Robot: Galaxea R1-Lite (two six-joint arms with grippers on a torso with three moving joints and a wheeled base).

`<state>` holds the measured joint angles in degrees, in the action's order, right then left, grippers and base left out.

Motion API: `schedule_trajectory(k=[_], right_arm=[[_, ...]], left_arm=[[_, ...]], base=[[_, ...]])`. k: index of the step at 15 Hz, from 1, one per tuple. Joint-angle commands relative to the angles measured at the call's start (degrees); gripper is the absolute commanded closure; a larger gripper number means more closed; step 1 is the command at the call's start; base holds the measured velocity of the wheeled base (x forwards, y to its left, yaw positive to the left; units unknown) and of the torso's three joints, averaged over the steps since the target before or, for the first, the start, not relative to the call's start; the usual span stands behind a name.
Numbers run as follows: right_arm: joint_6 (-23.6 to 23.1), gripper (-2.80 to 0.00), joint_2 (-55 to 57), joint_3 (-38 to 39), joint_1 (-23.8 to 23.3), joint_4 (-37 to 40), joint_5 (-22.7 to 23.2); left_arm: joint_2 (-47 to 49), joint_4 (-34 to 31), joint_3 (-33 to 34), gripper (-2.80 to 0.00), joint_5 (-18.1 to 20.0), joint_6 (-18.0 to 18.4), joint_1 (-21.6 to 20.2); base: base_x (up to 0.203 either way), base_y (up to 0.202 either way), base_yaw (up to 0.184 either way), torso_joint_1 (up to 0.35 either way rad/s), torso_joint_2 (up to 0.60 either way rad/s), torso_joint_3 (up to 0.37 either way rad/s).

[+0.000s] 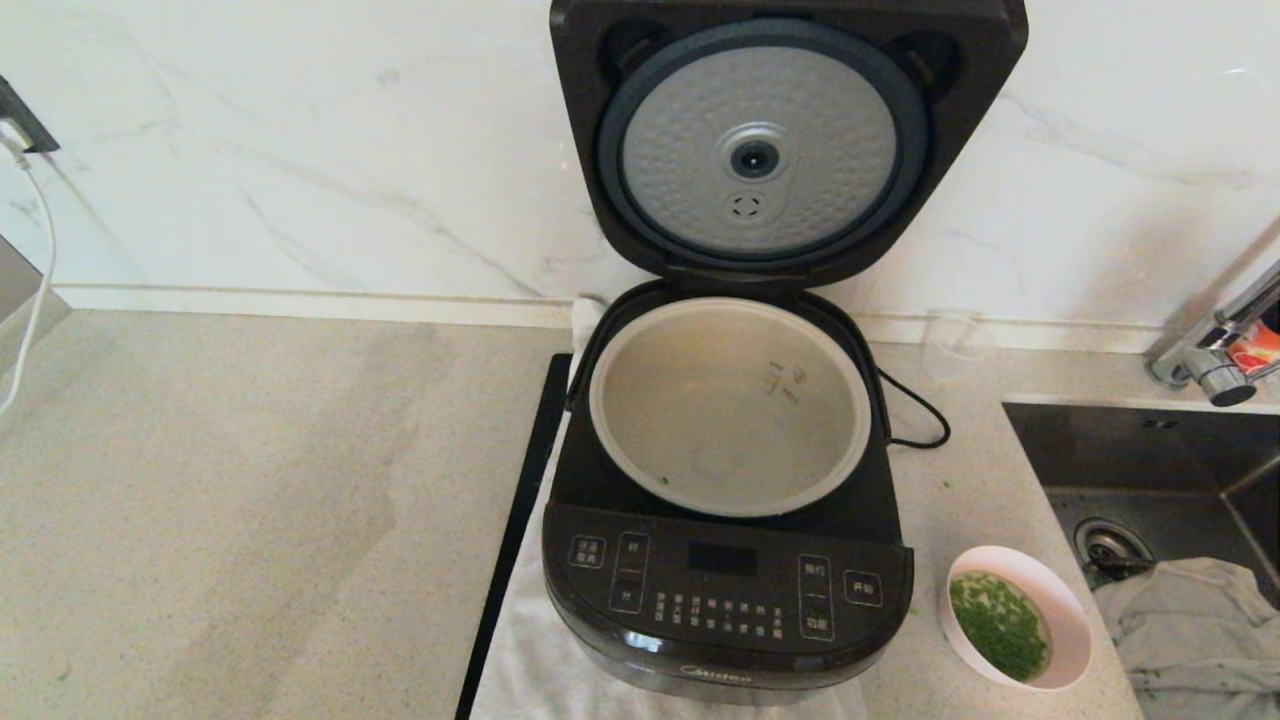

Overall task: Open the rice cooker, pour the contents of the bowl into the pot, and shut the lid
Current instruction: Turn on the tap

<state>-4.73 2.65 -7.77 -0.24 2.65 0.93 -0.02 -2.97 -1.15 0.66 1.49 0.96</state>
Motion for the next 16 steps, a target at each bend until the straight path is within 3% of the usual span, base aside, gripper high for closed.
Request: schedule_trajectory(k=[1, 4, 9, 13, 16], right_arm=[[1.25, 0.0, 9.79, -8.99, -0.39, 0.74, -0.17], [1.9, 0.0, 23.5, -16.64, -2.58, -0.02, -5.21], [2.29, 0.0, 51.97, -25.26, -4.22, -8.65, -24.74], [2.39, 0.0, 72.63, -29.32, -12.81, -24.26, -34.21], [2.54, 0.0, 85.52, -33.18, -20.26, -35.1, -37.94]], left_arm=[[0.02, -0.01, 0.0, 0.0, -0.04, 0.01, 0.0], [-0.06, -0.01, 0.0, 0.0, 0.04, 0.01, 0.0], [-0.06, -0.01, 0.0, 0.0, 0.04, 0.01, 0.0], [-0.06, -0.01, 0.0, 0.0, 0.04, 0.01, 0.0], [-0.01, -0.01, 0.0, 0.0, -0.01, 0.01, 0.0]], base=[[0.0, 0.0, 0.0, 0.0, 0.0, 0.0], [0.0, 0.0, 0.0, 0.0, 0.0, 0.0], [0.0, 0.0, 0.0, 0.0, 0.0, 0.0], [0.0, 0.0, 0.0, 0.0, 0.0, 0.0], [0.0, 0.0, 0.0, 0.0, 0.0, 0.0]])
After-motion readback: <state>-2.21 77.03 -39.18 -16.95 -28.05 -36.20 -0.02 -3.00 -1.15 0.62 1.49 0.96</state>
